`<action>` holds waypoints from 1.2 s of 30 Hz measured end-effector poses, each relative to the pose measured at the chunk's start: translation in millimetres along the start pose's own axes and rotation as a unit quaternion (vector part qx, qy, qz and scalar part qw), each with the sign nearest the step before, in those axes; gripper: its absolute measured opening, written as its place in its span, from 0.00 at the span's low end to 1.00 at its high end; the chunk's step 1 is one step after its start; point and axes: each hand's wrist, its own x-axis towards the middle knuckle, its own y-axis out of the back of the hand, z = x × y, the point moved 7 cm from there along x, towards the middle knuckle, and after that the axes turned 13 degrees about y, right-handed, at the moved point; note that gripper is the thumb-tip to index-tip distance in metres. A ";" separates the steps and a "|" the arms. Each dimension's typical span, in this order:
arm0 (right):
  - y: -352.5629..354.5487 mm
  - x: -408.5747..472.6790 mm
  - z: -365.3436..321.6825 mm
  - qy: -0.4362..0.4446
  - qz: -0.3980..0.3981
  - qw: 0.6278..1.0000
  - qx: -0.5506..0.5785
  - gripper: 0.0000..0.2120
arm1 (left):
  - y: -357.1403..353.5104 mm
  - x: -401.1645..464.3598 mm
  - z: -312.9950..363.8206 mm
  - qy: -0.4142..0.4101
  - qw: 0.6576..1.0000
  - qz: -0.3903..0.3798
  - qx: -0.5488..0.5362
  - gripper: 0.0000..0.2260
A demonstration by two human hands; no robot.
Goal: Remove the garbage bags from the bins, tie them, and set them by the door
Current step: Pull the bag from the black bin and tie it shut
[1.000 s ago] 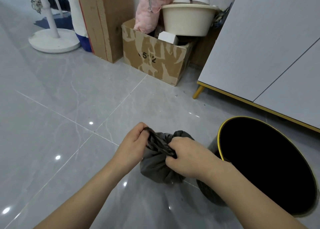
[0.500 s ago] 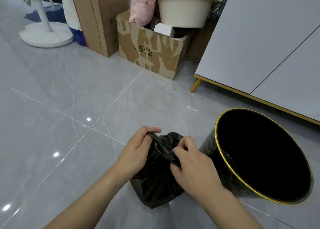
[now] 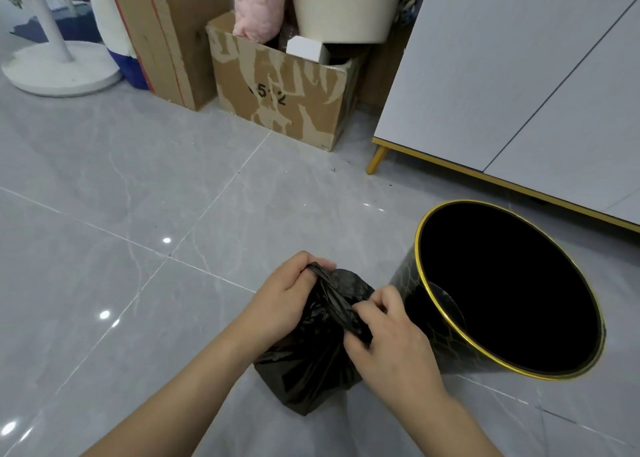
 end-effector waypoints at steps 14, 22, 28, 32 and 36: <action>6.8 -2.5 -1.9 0.026 0.044 0.998 -0.019 0.23 | -9.4 11.8 -11.3 0.086 0.989 0.012 0.118 0.10; 2.4 -7.0 13.4 -0.078 0.093 0.984 0.131 0.09 | -6.0 -21.3 -14.7 0.023 0.986 -0.049 0.155 0.22; -9.7 -3.0 20.6 -0.153 0.047 0.945 0.286 0.05 | -8.5 -18.5 -3.0 -0.143 0.941 0.107 0.289 0.14; -19.9 -2.0 17.1 -0.203 -0.030 0.860 0.467 0.09 | -8.4 -18.0 5.8 -0.162 0.922 0.153 0.316 0.13; -24.8 -10.7 15.7 -0.265 -0.118 0.812 0.506 0.11 | -13.2 -13.6 1.4 -0.143 0.947 0.135 0.254 0.21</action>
